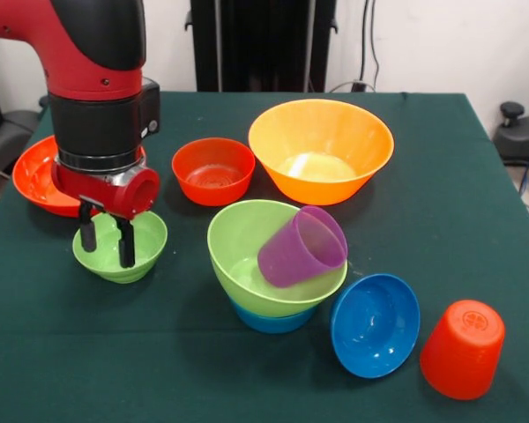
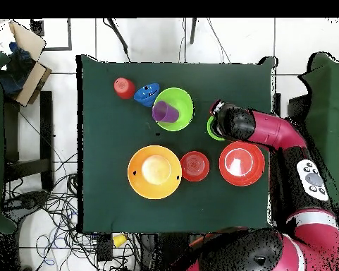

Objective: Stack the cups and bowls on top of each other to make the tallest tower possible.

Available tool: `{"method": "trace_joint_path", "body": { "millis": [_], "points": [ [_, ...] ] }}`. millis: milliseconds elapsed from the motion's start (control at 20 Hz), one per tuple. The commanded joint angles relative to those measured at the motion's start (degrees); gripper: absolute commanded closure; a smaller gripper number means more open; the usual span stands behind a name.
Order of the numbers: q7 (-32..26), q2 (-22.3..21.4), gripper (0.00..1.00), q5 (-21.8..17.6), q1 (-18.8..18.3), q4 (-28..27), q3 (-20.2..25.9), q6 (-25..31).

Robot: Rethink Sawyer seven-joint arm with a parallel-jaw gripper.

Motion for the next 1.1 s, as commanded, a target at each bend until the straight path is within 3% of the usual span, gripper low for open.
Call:
{"method": "trace_joint_path", "body": {
  "millis": [50,700,1100],
  "points": [
    [0.8,2.3,0.00,0.5,3.1,-1.9,3.5,0.8],
    [6.4,2.3,0.00,0.1,5.3,2.6,-1.2,-3.6],
    [9.2,3.3,0.00,-1.4,8.5,2.6,-8.3,-7.8]
  ]
}}
